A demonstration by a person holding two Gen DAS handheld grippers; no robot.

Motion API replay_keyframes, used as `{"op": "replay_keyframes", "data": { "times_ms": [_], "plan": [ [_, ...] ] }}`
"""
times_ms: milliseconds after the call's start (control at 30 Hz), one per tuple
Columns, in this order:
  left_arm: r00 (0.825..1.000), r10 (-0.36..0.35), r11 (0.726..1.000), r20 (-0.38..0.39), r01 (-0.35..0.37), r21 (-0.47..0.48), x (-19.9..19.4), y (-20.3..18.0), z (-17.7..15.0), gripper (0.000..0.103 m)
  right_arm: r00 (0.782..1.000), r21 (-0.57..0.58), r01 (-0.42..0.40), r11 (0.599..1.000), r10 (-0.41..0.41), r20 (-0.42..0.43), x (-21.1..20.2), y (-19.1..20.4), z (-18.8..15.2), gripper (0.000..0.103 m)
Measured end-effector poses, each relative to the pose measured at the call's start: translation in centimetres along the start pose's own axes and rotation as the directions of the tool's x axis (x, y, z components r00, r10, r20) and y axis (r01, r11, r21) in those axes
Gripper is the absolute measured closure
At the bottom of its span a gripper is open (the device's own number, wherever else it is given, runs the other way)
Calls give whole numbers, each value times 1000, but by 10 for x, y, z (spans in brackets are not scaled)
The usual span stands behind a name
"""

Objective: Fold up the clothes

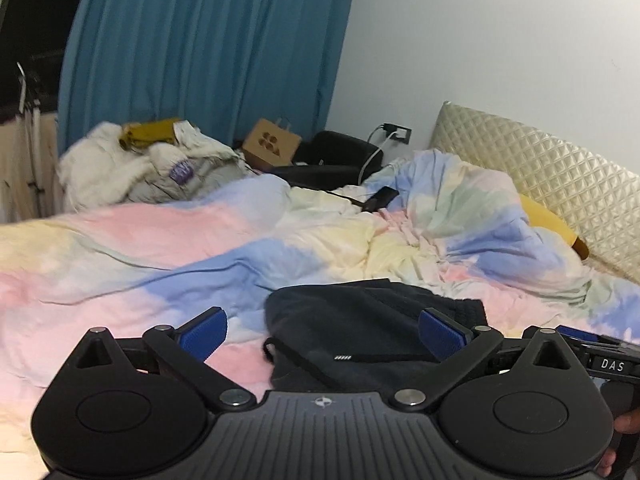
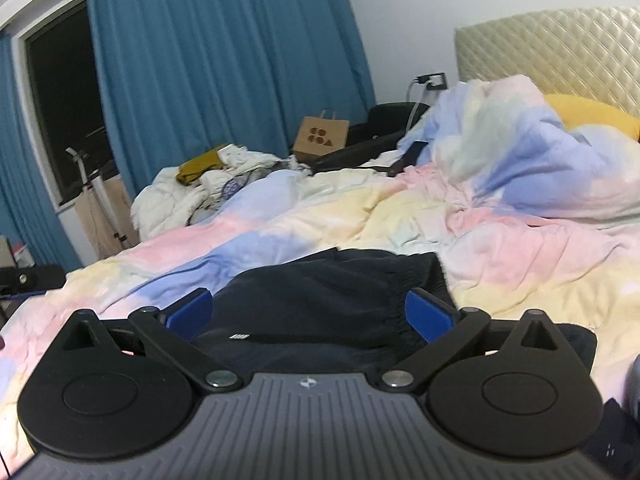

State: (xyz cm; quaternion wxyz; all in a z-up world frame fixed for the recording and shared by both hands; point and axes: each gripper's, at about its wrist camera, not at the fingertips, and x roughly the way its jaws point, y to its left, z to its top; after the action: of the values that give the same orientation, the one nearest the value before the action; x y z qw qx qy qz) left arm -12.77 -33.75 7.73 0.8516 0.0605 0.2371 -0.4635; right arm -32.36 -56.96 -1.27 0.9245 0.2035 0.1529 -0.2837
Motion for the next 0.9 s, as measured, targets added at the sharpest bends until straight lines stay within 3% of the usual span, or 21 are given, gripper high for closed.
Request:
{"op": "replay_keyframes", "data": {
  "times_ms": [267, 533, 900],
  "plan": [
    [995, 101, 995, 23, -101, 24, -73, -9, -18, 0, 1000, -9, -8, 1000, 8, -23, -33, 43, -16, 0],
    [992, 122, 992, 35, -122, 5, -122, -3, -42, 0, 997, -26, 58, 998, -59, -40, -55, 67, -30, 0],
    [991, 132, 991, 30, -131, -6, -132, 12, -63, 0, 989, -50, 137, 989, -139, -41, -70, 84, -50, 0]
  ]
}}
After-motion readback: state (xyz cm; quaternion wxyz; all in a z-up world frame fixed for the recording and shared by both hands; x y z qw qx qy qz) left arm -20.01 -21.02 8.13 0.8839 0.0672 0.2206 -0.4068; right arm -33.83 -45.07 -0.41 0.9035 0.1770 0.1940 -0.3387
